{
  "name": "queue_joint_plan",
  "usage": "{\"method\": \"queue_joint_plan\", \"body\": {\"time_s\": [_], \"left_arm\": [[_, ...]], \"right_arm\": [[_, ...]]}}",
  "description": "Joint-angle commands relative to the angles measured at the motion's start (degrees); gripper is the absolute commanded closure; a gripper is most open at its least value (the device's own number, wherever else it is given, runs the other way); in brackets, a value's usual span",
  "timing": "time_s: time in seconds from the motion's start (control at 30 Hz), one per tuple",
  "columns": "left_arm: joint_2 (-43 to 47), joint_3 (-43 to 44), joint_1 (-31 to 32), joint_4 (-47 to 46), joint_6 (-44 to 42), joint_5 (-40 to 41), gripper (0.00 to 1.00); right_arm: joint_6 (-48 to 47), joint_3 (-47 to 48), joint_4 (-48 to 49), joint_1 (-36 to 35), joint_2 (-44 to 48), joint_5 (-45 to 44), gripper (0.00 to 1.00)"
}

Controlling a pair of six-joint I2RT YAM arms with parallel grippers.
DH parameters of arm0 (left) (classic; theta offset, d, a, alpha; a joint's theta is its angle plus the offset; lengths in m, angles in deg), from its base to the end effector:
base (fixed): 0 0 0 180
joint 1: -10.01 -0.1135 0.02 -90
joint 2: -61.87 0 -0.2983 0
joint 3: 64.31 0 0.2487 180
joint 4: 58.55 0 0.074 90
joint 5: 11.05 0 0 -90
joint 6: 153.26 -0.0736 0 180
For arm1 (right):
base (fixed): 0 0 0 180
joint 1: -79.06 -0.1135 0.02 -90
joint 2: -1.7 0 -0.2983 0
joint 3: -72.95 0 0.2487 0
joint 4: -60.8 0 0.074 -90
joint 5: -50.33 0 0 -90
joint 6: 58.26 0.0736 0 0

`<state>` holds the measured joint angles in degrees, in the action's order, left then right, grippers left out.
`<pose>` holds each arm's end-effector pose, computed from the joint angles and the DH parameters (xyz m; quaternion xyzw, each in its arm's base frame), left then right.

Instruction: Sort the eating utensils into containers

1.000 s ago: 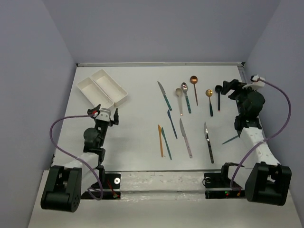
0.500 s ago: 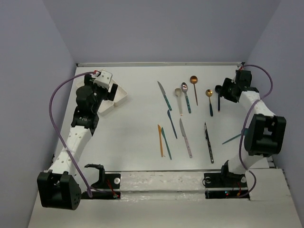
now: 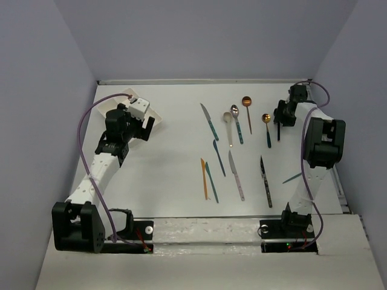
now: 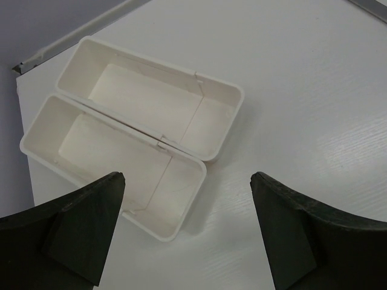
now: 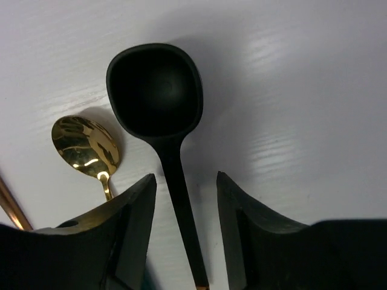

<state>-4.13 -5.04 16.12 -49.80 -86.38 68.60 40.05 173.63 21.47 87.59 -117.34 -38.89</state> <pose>0.2837 -0.0437 0.3178 0.2528 0.7532 0.0182 0.6070 0.4746 -0.0702 0.1712 0.1388 0.9504 0.0060 0.2782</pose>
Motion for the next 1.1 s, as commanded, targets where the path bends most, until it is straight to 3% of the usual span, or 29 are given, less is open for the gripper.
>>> {"method": "queue_joint_plan", "body": {"time_s": [0.0,0.03,0.07,0.13,0.4,0.5,0.6,0.77,0.93,1.07], "left_arm": [[-0.8,-1.4,-3.6,-2.1,0.7,-0.5,0.01],[-0.8,-1.5,-4.7,-2.1,0.6,-0.9,0.01],[-0.6,-1.8,-5.7,-2.1,0.6,-1.6,0.01],[-0.4,-1.9,-11.3,-1.9,0.7,-2.7,0.01],[2.5,-2.8,-22.6,-0.6,-1.2,-5.2,0.01],[1.7,-3.1,-27.2,-0.1,-0.7,-8.3,0.01],[1.7,-4.5,-30.1,-0.5,0.0,-10.8,0.01],[3.3,-9.0,-31.8,-3.2,1.0,-10.3,0.01],[2.8,-11.4,-32.9,-8.1,3.2,-7.8,0.01],[2.7,-11.6,-33.1,-8.7,3.5,-8.5,0.01]], "right_arm": [[-1.8,3.6,-2.0,-0.4,-3.5,-4.4,0.56],[-1.7,3.5,-2.1,-0.4,-3.8,-4.1,0.63],[-1.7,3.3,-2.1,-0.4,-4.0,-4.0,0.79],[-1.6,2.6,-1.7,-0.4,-3.5,-4.8,1.00],[-3.0,5.1,-1.5,-5.2,10.9,-14.6,1.00],[-7.1,11.8,-0.8,-14.7,14.5,-19.3,1.00],[-12.4,22.3,-0.5,-26.2,14.1,-16.8,1.00],[-18.6,39.3,4.2,-43.3,1.9,-9.8,1.00],[-21.4,54.1,17.9,-51.1,-12.7,1.1,1.00],[-21.9,55.7,32.2,-53.8,-21.3,6.5,1.00]]}}
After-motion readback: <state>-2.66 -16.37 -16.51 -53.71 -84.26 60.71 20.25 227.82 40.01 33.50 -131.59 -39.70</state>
